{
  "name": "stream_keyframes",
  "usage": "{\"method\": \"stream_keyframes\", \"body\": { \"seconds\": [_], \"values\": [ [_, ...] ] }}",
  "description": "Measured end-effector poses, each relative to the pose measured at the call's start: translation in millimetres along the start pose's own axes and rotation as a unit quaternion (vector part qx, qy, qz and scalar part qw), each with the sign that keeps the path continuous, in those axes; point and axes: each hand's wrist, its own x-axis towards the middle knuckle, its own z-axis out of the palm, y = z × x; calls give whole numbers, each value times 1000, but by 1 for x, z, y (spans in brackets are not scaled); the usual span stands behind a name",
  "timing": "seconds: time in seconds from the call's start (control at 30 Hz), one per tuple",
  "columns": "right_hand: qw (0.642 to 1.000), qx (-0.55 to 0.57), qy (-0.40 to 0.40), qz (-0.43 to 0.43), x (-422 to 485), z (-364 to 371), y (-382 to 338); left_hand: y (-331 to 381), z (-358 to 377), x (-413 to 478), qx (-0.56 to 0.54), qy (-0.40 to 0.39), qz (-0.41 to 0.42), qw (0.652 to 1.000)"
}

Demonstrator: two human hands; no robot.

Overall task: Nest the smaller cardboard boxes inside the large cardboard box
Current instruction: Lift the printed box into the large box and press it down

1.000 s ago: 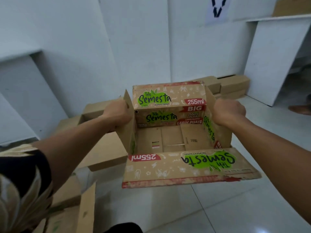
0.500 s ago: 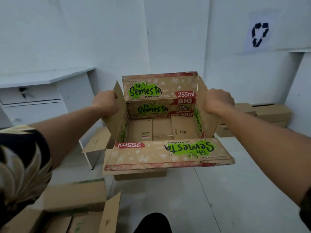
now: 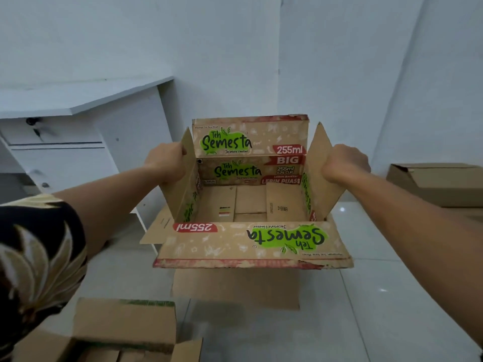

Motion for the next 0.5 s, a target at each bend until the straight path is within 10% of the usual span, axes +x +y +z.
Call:
{"method": "stream_keyframes", "body": {
  "seconds": [0.5],
  "values": [
    [997,-7,-74,-7,73,80,-26,-39,86,84,47,-57,4,997]
  ]
}}
